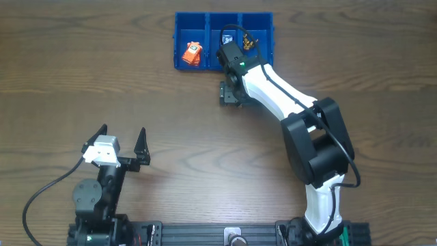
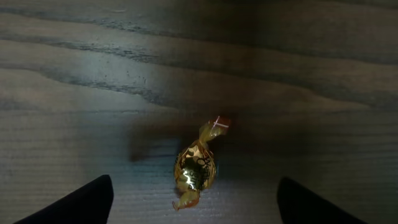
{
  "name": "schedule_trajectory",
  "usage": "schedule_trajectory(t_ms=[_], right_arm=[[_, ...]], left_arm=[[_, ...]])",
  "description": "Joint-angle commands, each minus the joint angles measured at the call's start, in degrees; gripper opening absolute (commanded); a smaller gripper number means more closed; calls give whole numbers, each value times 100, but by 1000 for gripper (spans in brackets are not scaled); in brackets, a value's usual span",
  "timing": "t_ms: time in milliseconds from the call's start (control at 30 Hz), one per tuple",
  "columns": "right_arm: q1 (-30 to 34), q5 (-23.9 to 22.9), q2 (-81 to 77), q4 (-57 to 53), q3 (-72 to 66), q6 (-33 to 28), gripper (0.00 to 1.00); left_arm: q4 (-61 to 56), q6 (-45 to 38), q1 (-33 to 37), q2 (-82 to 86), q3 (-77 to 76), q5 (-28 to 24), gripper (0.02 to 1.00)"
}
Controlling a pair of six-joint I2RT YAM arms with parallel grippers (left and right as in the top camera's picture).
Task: Sort Candies Into Trays
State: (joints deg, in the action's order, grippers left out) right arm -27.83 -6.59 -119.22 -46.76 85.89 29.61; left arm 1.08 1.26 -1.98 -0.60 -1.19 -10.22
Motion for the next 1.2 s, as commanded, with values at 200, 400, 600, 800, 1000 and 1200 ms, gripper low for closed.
schedule_trajectory(t_ms=[200, 400, 600, 800, 1000, 1200], right_arm=[[4, -13, -297, 175, -11, 87, 676], [4, -13, -297, 195, -11, 166, 428], [9, 138, -297, 321, -11, 192, 314], [22, 138, -297, 319, -11, 214, 233], [20, 136, -297, 328, -11, 214, 189], [26, 55, 142, 501, 11, 144, 176]], left_arm=[[234, -44, 24, 39, 92, -122, 998], [234, -44, 24, 39, 92, -122, 998], [234, -44, 24, 39, 92, -122, 998], [234, -44, 24, 39, 92, -122, 998], [234, -44, 24, 39, 92, -122, 996], [234, -44, 24, 39, 92, -122, 996]])
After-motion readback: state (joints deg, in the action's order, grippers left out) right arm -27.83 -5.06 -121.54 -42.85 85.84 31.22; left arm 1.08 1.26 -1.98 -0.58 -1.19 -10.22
